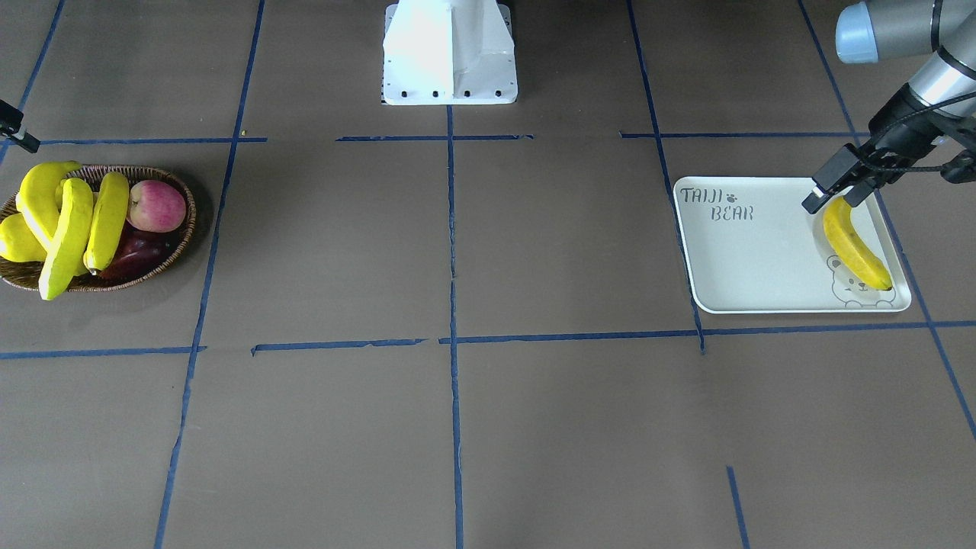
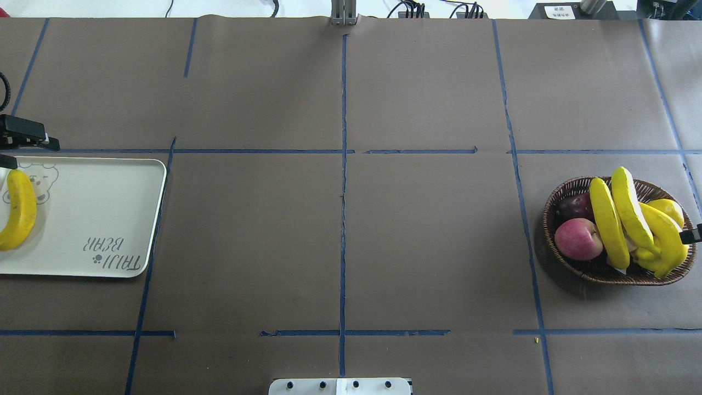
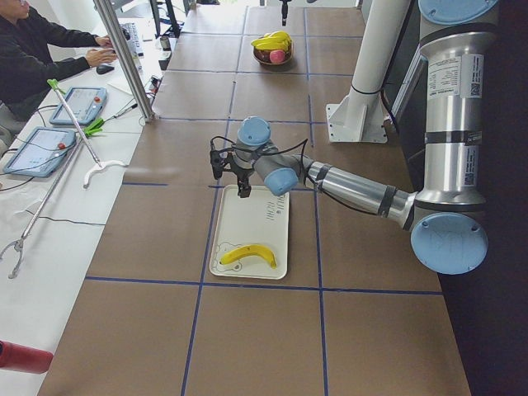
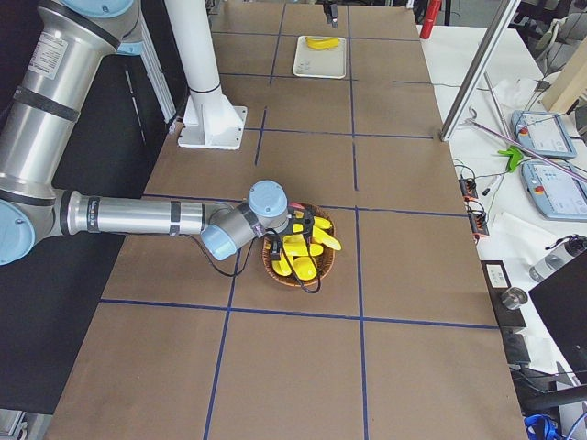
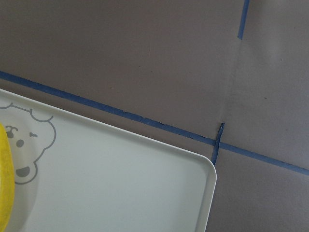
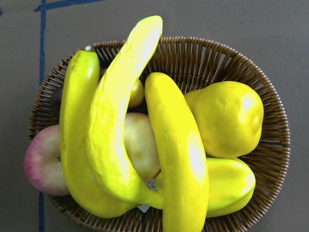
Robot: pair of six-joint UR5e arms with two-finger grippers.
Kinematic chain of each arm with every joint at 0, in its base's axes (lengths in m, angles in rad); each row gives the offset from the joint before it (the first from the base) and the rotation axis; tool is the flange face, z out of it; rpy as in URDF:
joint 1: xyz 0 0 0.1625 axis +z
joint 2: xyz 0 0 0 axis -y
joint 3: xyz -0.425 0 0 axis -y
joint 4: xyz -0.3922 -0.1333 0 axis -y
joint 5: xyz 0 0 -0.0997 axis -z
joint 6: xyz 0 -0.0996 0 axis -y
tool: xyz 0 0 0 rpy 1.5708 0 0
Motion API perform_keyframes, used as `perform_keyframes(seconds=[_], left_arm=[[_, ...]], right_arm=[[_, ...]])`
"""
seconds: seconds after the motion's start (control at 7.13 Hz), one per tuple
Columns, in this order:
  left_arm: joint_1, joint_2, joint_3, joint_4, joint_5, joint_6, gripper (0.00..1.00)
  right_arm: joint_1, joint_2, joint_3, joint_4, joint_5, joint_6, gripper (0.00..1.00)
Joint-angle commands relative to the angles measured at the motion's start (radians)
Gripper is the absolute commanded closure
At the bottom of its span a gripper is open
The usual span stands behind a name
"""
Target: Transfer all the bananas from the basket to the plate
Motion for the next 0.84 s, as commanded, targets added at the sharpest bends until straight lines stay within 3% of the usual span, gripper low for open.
perform_keyframes(seconds=[0.0, 0.7], left_arm=[[0.002, -0.002, -0.001, 0.000, -0.001, -0.003, 0.01], [0.015, -0.011, 0.006, 0.000, 0.001, -0.003, 0.01]], right_arm=[[0.001, 0.036, -0.052, 0.010, -0.001, 0.015, 0.02], [-0.028, 0.072, -0.078, 0.006, -0.002, 0.015, 0.03]])
